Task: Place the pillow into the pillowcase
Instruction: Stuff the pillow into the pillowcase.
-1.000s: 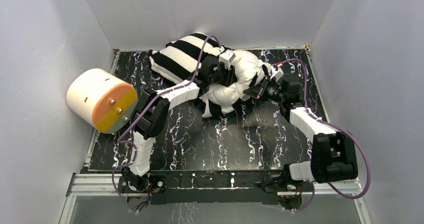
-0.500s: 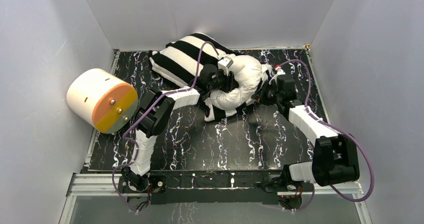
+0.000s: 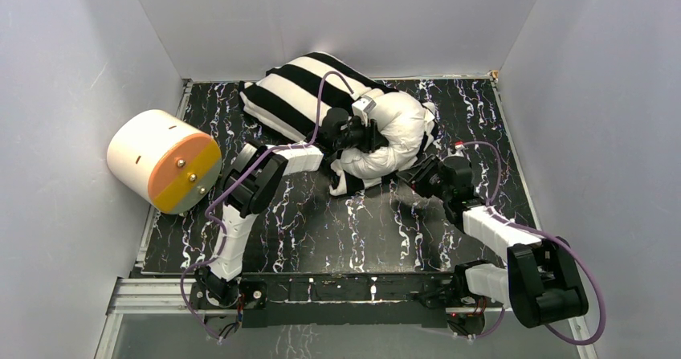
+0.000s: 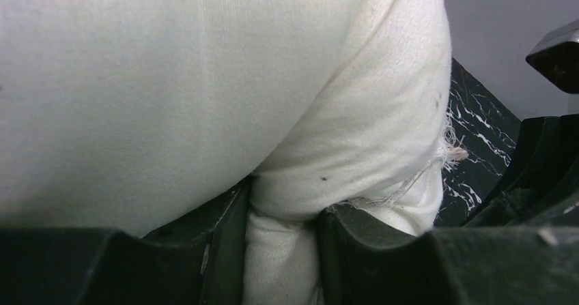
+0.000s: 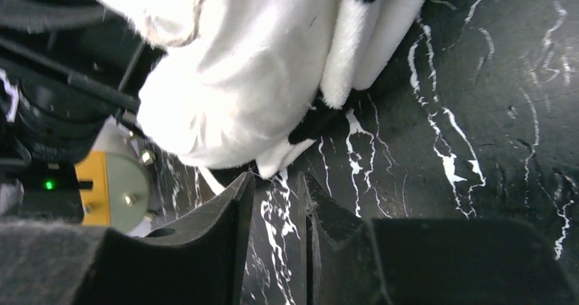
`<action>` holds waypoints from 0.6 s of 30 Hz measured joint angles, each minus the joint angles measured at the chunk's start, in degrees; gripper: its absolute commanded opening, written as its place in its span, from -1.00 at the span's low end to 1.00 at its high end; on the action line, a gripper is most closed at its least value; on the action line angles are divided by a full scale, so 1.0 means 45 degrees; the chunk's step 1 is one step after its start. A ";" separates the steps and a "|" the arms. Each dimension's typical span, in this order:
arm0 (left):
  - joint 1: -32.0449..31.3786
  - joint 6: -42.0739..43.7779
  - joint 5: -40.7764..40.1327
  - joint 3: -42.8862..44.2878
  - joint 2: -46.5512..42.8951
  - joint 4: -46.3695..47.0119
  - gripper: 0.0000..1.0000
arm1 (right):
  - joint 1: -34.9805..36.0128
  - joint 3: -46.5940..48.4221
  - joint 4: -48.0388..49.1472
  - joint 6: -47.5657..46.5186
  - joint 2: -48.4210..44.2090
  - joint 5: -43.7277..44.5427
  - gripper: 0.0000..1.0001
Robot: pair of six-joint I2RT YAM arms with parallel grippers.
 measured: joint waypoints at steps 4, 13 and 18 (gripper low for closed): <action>0.0010 -0.0053 0.0049 -0.0005 0.0005 0.0034 -0.32 | 0.0097 0.0253 -0.0287 0.1282 0.0296 0.1418 -0.24; 0.0039 -0.0092 0.0209 -0.0005 0.0024 0.0087 -0.32 | 0.0097 0.0777 -0.0068 0.3750 0.2769 0.3113 -0.30; 0.0053 -0.0112 0.0291 -0.0005 0.0039 0.0136 -0.32 | 0.0170 0.0908 0.1826 0.4114 0.4260 0.2773 -0.33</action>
